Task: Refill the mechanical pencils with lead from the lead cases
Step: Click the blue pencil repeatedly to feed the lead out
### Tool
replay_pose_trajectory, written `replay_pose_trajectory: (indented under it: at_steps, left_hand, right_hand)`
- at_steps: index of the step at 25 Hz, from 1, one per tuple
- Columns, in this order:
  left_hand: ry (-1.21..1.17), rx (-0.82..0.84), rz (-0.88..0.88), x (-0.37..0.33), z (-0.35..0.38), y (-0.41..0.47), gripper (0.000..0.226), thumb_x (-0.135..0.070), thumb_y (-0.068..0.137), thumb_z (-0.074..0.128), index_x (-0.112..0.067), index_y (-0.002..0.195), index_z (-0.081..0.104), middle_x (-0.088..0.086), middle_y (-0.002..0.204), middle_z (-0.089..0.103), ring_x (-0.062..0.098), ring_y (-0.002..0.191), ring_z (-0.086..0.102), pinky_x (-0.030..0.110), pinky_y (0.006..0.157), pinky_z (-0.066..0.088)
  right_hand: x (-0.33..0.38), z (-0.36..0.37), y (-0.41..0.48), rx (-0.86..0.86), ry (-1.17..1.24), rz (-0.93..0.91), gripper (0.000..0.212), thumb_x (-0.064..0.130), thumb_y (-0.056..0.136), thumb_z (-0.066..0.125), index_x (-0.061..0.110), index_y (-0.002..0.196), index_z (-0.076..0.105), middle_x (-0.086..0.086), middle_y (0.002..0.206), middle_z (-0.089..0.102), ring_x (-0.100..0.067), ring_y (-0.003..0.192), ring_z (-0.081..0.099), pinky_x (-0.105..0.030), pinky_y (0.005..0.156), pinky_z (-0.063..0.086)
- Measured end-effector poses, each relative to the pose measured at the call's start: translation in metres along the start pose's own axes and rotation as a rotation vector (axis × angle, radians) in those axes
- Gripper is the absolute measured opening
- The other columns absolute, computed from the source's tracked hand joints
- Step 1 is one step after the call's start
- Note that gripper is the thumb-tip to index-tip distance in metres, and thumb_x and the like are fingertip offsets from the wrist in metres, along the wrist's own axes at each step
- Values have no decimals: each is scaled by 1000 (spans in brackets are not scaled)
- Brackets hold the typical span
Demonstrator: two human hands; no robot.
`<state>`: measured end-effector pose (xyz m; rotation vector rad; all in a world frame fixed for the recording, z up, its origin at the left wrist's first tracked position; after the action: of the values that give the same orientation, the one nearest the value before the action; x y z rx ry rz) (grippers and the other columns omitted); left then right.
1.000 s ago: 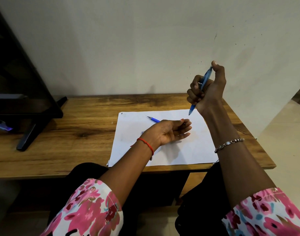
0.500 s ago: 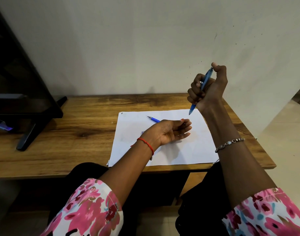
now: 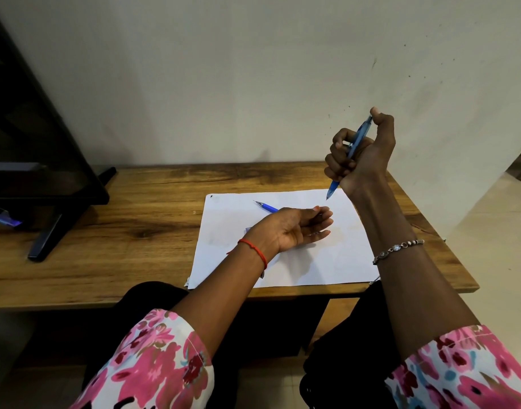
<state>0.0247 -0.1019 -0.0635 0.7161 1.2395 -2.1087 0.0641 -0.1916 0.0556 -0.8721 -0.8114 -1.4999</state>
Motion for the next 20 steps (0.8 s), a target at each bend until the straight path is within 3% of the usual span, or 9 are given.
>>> replay_pose_trajectory:
  at_steps: [7, 15, 20]
  left_hand:
    - [0, 4, 1, 0, 0, 0, 19, -9, 95, 47, -2, 88, 63, 8, 64, 70, 17, 68, 66, 34, 70, 56]
    - [-11, 16, 10, -2, 3, -2, 20, -4, 95, 45, -1, 87, 63, 9, 79, 67, 18, 77, 64, 35, 80, 52]
    - [-14, 51, 38, -4, 5, -1, 14, -5, 92, 51, -3, 87, 64, 5, 67, 71, 15, 68, 67, 31, 66, 57]
  right_hand:
    - [1, -3, 1, -12, 12, -10, 63, 56, 88, 27, 9, 50, 44, 4, 37, 24, -10, 36, 17, -17, 44, 15]
    - [3, -9, 3, -44, 41, -43, 62, 56, 89, 26, 10, 50, 40, 3, 38, 22, -11, 37, 17, -19, 44, 15]
    - [-1, -8, 7, -25, 100, -47, 67, 61, 88, 26, 7, 51, 44, 1, 38, 22, -14, 40, 20, -21, 46, 19]
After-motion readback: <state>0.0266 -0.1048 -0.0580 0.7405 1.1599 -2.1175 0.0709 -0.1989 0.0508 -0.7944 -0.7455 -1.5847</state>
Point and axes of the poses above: each hand's wrist, its own y-axis towards the middle knuckle, its own z-axis out of the palm, x = y × z, the point moved 9 cm from there along y, towards the middle knuckle
